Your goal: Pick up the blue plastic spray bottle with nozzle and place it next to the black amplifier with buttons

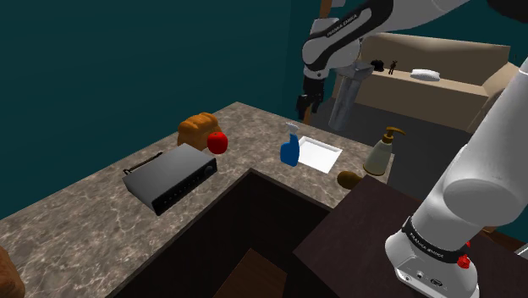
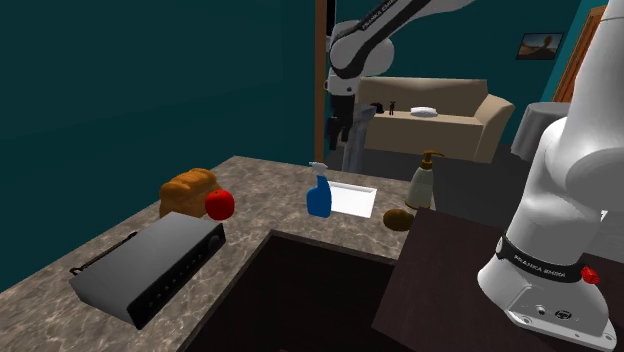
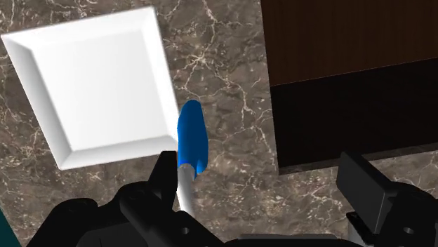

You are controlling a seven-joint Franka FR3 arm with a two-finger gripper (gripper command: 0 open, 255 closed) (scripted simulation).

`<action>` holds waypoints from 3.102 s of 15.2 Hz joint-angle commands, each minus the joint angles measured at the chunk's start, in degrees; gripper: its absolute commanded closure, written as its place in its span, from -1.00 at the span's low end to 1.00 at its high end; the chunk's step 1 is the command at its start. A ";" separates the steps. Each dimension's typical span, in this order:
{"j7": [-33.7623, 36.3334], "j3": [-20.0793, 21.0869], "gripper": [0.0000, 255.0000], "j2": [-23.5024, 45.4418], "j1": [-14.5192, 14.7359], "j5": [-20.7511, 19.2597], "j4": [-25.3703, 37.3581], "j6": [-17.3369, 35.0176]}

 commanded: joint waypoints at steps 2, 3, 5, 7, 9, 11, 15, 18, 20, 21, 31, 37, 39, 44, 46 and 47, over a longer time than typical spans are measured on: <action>-2.88 -0.34 -1.00 7.04 -0.68 1.86 4.44 2.13; -3.79 -0.34 -1.00 9.33 -1.02 2.49 6.05 2.64; -5.52 -0.20 -1.00 13.91 -1.80 3.69 9.50 3.45; -7.07 0.08 -1.00 18.49 -2.70 4.76 13.26 3.97; -8.44 0.46 -1.00 23.09 -3.68 5.68 17.35 4.20; -9.05 0.77 -1.00 25.57 -4.21 6.15 19.11 4.80; -9.43 1.15 -1.00 27.58 -4.47 6.74 18.78 7.10; -9.68 1.41 -1.00 28.92 -4.66 7.13 18.66 8.55; -9.68 1.41 -1.00 28.93 -4.66 7.13 18.68 8.54; -9.68 1.41 -1.00 28.93 -4.66 7.13 18.68 8.54; -9.68 1.41 1.00 28.93 -4.66 7.13 18.67 8.54; -9.58 1.31 1.00 28.39 -4.58 6.98 18.69 8.00; -9.39 1.10 1.00 27.33 -4.44 6.68 18.76 6.88; -8.91 0.64 1.00 24.83 -4.11 5.93 19.19 4.00; -8.72 0.48 1.00 23.88 -4.00 5.63 19.45 2.81; -8.63 0.40 1.00 23.42 -3.94 5.49 19.59 2.21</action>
